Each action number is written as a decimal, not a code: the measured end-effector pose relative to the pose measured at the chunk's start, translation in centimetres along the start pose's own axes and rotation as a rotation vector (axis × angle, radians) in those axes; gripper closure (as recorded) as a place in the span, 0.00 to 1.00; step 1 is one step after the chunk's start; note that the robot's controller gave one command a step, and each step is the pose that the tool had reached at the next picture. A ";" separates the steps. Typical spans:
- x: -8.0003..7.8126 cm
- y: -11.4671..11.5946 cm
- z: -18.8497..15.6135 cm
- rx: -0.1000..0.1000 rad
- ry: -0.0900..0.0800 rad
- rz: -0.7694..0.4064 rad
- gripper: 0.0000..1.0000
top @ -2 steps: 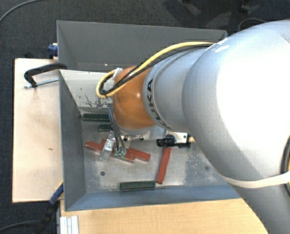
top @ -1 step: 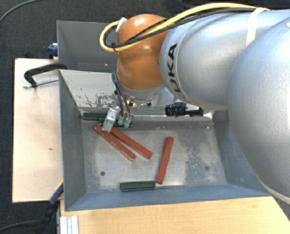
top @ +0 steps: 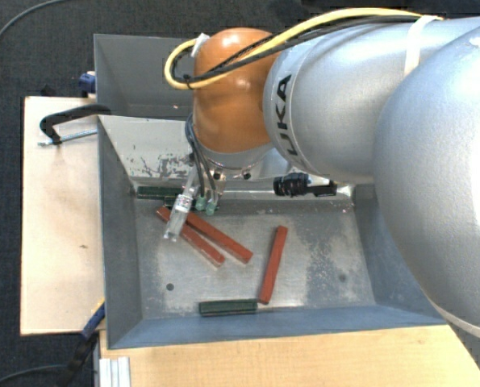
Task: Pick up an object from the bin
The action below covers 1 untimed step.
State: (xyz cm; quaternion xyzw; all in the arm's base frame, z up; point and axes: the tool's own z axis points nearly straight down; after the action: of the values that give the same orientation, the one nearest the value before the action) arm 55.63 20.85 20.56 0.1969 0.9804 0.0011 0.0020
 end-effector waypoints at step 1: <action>-4.6 -3.8 13.8 0.003 0.003 -0.151 0.00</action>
Offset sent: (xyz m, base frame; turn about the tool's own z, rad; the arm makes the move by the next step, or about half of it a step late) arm 0.0280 -0.0519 -0.1353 -0.1524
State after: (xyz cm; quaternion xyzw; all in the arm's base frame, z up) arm 58.50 15.54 6.80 0.1221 0.9925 -0.0002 0.0001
